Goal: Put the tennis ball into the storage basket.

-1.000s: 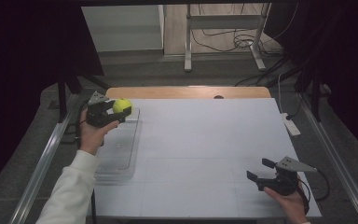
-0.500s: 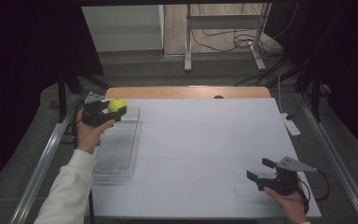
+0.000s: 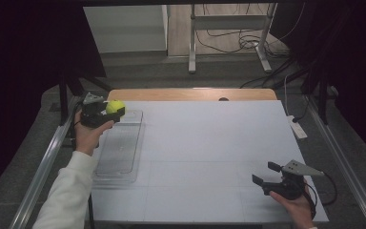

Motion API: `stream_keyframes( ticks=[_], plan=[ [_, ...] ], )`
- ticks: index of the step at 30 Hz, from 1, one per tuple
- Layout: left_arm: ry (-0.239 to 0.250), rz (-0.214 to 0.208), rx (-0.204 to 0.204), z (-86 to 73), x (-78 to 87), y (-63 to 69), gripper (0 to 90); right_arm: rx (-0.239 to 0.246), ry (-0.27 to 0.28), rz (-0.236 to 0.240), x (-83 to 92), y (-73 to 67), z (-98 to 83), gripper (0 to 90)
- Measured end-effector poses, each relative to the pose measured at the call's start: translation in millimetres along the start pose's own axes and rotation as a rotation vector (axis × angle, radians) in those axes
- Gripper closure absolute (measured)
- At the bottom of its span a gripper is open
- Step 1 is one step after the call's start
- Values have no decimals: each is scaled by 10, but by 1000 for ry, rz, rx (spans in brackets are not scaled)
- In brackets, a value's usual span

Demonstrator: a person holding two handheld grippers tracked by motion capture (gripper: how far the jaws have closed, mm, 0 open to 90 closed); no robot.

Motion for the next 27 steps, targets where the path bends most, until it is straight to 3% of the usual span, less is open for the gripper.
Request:
stream_keyframes(
  ticks=[13,27],
  plan=[
    [-11,18,11,-13,-31,-60,261,0,-2,-1,-3,2,-1,121],
    [-61,52,18,-102,-120,-146,261,-1,-4,-2,-2,2,-4,121]
  ],
)
Point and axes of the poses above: each handheld gripper's, and its own axes: x roughly backward along the jaws, z roughly out of its top, y roughly to its right, the point moved 2 cm from there along -x, roughly forward along the jaws, and after that the axes turned 6 degrees about y, right-handed, at the moved point
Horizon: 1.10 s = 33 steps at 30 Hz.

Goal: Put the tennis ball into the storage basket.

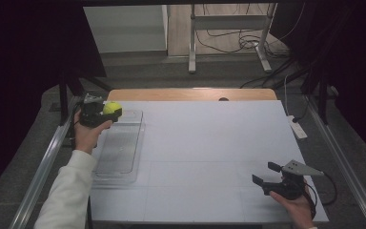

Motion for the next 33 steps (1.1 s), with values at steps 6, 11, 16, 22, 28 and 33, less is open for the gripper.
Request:
stream_keyframes(
  ticks=[6,11,16,22,28,33],
  plan=[
    [-16,7,2,-31,-35,-25,261,0,0,0,1,1,1,121],
    [-31,18,1,-49,-70,-39,261,0,0,0,0,0,0,121],
    [-47,22,-4,-68,-113,-36,261,-1,-1,0,-2,3,-2,121],
    [-65,28,-6,-88,-161,-42,261,0,-2,1,-2,2,-2,121],
    [-81,38,-14,-107,-198,-39,261,1,-2,-1,0,5,-3,121],
    [-86,38,-11,-116,-204,-42,260,-1,-1,1,-2,4,-2,121]
  ],
)
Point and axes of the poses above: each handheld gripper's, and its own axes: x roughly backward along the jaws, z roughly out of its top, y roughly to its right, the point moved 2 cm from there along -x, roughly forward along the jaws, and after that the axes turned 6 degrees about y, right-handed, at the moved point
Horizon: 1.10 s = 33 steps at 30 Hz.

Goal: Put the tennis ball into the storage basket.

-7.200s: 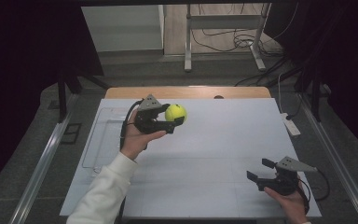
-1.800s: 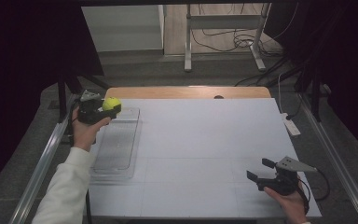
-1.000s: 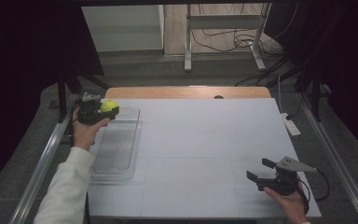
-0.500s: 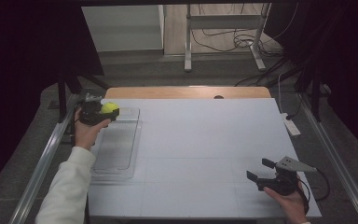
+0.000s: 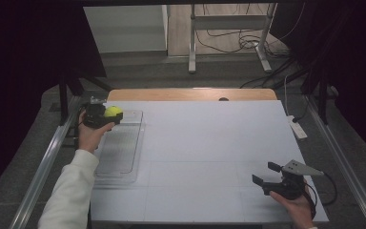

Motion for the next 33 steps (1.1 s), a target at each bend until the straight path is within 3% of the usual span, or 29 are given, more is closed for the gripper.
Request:
stream_keyframes(
  ticks=[33],
  plan=[
    [-61,4,-5,-146,-99,-37,260,0,-3,-3,2,1,-4,121]
  ],
)
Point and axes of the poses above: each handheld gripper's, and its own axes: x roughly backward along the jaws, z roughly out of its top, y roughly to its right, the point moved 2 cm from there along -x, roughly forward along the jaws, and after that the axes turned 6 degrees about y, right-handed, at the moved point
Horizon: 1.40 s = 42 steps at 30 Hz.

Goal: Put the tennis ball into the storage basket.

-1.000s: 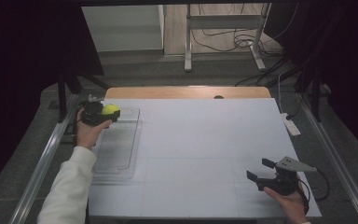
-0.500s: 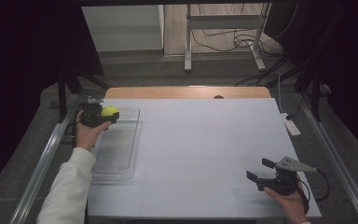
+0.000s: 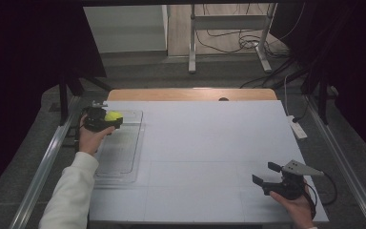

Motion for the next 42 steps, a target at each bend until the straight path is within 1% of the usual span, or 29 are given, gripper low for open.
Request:
stream_keyframes(
  ticks=[7,15,23,28,33,40,42],
  plan=[
    [-7,-2,-13,-7,-19,31,259,2,1,0,-1,0,2,121],
    [-30,4,-27,-38,-57,43,259,1,1,1,-2,0,2,121],
    [-47,19,-29,-70,-100,36,259,2,0,2,-5,0,0,120],
    [-54,22,-37,-71,-118,49,259,2,1,1,-4,1,0,121],
    [-74,34,-50,-83,-147,52,258,3,-1,0,-3,1,-1,120],
    [-90,33,-51,-99,-169,42,258,2,0,2,-5,1,-2,120],
    [-97,29,-44,-105,-184,41,258,2,-2,2,-6,2,-4,120]
  ],
)
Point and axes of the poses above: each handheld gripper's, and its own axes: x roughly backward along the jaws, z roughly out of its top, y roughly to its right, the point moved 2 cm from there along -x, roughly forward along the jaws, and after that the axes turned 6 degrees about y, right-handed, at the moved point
